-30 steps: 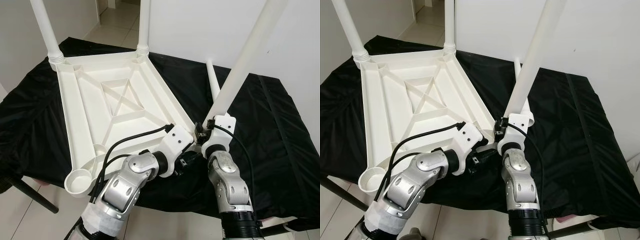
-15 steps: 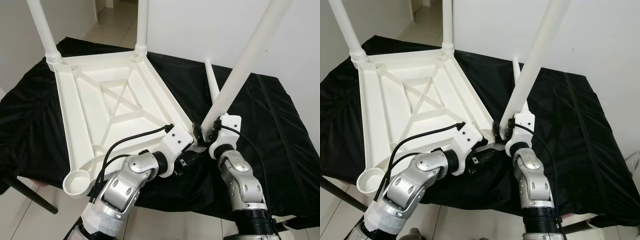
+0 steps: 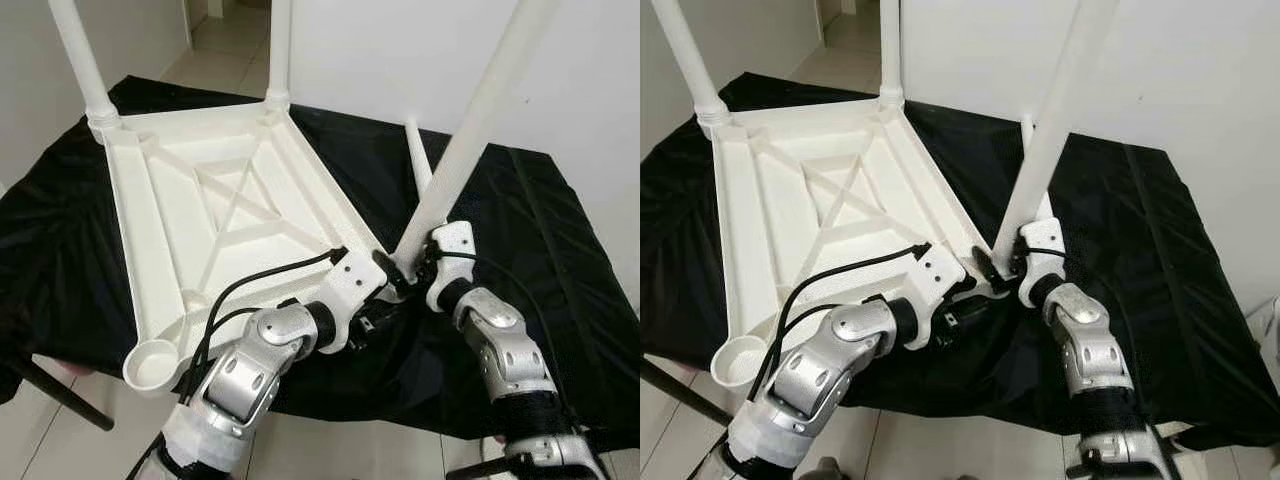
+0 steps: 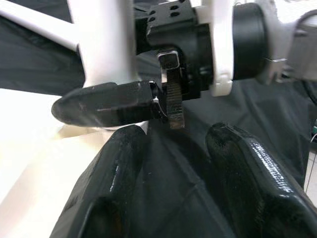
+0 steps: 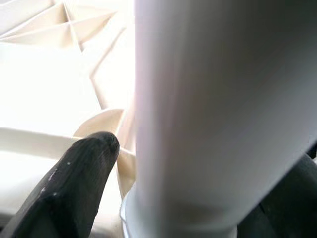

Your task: Building children table

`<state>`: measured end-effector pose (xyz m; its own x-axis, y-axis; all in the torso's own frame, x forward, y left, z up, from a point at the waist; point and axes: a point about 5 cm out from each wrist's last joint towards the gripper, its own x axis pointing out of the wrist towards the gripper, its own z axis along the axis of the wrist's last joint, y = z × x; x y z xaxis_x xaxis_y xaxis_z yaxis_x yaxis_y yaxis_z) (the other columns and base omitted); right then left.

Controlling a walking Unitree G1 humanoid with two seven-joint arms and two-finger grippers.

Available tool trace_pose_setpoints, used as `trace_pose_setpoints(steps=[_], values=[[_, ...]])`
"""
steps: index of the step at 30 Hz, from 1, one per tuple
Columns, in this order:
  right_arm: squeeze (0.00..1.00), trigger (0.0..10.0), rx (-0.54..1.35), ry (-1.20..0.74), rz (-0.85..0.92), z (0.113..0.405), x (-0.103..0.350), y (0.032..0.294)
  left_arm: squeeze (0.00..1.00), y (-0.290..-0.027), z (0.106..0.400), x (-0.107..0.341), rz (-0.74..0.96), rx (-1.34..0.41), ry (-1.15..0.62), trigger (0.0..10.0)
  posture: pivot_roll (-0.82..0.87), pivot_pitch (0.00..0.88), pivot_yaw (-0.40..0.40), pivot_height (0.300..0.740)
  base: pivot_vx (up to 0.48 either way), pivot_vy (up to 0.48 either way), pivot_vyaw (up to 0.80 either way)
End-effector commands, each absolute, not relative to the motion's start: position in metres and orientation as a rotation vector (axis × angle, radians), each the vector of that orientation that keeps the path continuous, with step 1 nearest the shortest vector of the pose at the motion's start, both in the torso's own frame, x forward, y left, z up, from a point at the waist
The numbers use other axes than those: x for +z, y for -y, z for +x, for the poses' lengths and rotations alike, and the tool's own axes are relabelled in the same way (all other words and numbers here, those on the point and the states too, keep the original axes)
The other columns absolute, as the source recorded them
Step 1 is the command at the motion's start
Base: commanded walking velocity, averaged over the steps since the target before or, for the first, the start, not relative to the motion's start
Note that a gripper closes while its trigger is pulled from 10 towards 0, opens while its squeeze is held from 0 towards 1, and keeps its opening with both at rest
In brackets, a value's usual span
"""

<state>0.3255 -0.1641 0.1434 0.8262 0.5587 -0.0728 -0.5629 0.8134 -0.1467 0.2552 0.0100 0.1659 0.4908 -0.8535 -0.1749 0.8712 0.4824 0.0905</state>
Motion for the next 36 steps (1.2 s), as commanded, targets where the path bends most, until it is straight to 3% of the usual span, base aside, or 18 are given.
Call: trace_pose_setpoints(steps=[1,2,3,16,17,18,26,34,36], values=[[0.0,10.0,0.649,-0.047,-0.196,0.326,0.139,0.162,0.0,-0.007,0.255,0.167,0.18,-1.063,-0.105,10.0,0.14,0.022,-0.108,0.74,0.0,0.0,0.0],[0.0,4.0,0.669,-0.06,-0.196,0.327,0.137,0.162,0.0,-0.007,0.256,0.167,0.182,-1.062,-0.105,10.0,0.14,0.021,-0.109,0.74,0.0,0.0,0.0],[0.0,0.0,0.685,-0.069,-0.201,0.329,0.136,0.163,0.0,-0.007,0.256,0.168,0.183,-1.06,-0.104,10.0,0.14,0.021,-0.109,0.74,0.0,0.0,0.0],[0.0,0.0,0.751,-0.124,-0.18,0.331,0.123,0.173,0.0,-0.009,0.256,0.168,0.176,-1.046,-0.107,10.0,0.15,0.042,-0.115,0.74,0.0,0.0,0.0],[0.0,7.4,0.728,-0.125,-0.181,0.331,0.123,0.173,0.0,-0.009,0.255,0.168,0.175,-1.047,-0.108,10.0,0.14,0.044,-0.114,0.74,0.0,0.0,0.0],[0.0,10.0,0.711,-0.126,-0.169,0.331,0.123,0.173,0.0,-0.009,0.255,0.168,0.175,-1.047,-0.108,10.0,0.14,0.044,-0.114,0.74,0.0,0.0,0.0],[0.0,10.0,0.621,-0.116,-0.146,0.329,0.122,0.168,0.0,-0.009,0.254,0.168,0.175,-1.051,-0.111,10.0,0.14,0.047,-0.111,0.74,0.0,0.0,0.0],[0.0,10.0,0.434,-0.11,-0.045,0.323,0.122,0.156,0.0,-0.008,0.252,0.167,0.17,-1.063,-0.117,10.0,0.13,0.056,-0.105,0.74,0.0,0.0,0.0],[0.0,10.0,0.313,-0.125,-0.01,0.318,0.117,0.154,0.0,-0.008,0.252,0.167,0.168,-1.064,-0.12,10.0,0.13,0.061,-0.104,0.74,0.0,0.0,0.0]])
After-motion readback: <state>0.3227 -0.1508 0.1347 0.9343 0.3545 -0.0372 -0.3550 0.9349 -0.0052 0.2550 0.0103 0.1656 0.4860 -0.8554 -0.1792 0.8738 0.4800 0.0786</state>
